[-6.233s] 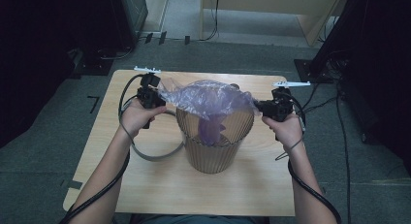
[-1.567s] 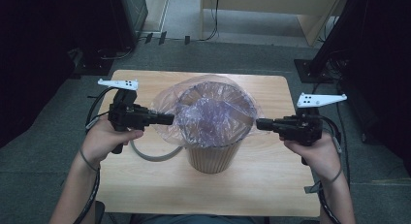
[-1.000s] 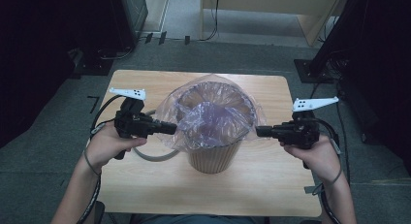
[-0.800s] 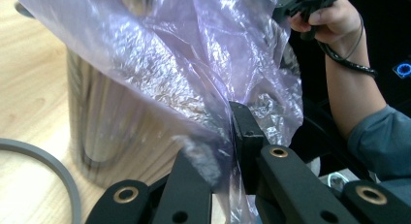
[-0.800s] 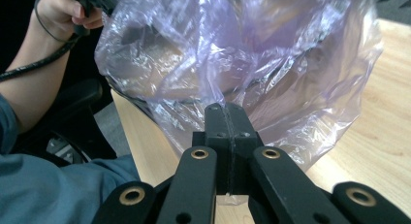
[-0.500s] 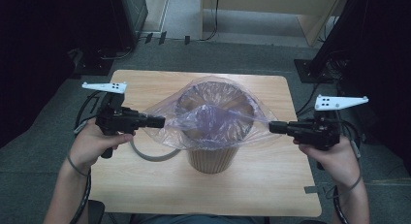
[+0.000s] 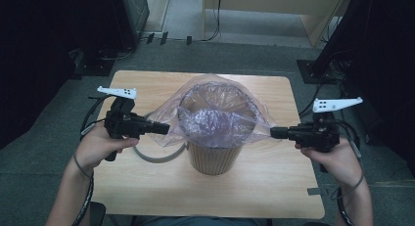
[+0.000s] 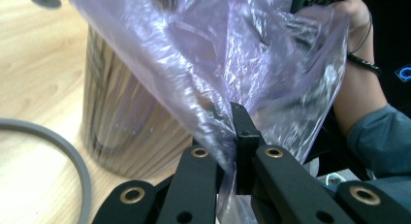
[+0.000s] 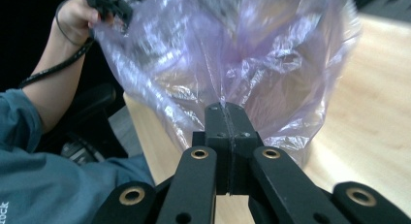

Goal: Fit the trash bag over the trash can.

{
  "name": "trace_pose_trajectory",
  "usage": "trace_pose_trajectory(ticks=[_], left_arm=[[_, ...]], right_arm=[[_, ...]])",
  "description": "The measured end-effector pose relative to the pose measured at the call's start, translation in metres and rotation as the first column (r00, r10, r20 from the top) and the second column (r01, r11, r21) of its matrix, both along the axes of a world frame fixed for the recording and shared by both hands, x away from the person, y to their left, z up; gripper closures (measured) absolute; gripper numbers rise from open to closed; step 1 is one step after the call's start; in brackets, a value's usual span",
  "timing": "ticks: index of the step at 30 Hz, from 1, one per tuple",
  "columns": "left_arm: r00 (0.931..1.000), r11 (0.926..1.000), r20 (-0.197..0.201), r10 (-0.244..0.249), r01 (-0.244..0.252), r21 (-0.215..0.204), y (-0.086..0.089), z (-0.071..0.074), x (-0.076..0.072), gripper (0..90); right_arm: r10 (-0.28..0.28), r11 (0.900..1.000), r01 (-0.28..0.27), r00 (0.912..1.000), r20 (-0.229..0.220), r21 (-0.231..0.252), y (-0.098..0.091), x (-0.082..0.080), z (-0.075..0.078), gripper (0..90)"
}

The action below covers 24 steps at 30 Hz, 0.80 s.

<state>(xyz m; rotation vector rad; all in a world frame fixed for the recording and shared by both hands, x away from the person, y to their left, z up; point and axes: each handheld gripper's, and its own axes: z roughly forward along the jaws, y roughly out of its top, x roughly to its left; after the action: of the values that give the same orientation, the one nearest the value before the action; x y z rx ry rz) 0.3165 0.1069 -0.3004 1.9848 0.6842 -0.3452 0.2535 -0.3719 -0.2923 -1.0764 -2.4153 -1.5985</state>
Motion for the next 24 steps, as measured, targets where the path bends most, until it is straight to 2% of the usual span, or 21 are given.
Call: trace_pose_trajectory(ticks=[6, 11, 18, 21, 24], left_arm=[[0.9993, 0.9994, -0.029, -0.024, 0.024, 0.024, -0.009, -0.014, 0.004, 88.8], [0.9989, 0.9979, -0.035, -0.031, 0.033, 0.055, -0.013, -0.021, 0.004, 88.8], [0.9994, 0.9954, -0.034, 0.003, 0.000, 0.096, -0.016, -0.033, 0.009, 88.7], [0.9996, 0.9921, -0.013, 0.026, -0.024, 0.123, -0.017, -0.039, 0.012, 88.7], [0.9993, 0.9919, 0.010, 0.035, -0.036, 0.122, -0.018, -0.041, 0.014, 88.0]], right_arm=[[0.038, 0.9987, -0.040, 0.9959, -0.082, -0.031, 0.013, 0.014, -0.023, 90.0], [0.064, 0.9963, -0.070, 0.9914, -0.115, -0.051, 0.023, 0.020, -0.034, 90.0], [0.052, 0.9956, -0.062, 0.9902, -0.129, -0.070, 0.032, 0.026, -0.044, 90.0], [0.038, 0.9938, -0.051, 0.9907, -0.130, -0.099, 0.034, 0.028, -0.048, 90.0], [0.029, 0.9937, -0.041, 0.9936, -0.109, -0.105, 0.036, 0.029, -0.050, 89.5]])
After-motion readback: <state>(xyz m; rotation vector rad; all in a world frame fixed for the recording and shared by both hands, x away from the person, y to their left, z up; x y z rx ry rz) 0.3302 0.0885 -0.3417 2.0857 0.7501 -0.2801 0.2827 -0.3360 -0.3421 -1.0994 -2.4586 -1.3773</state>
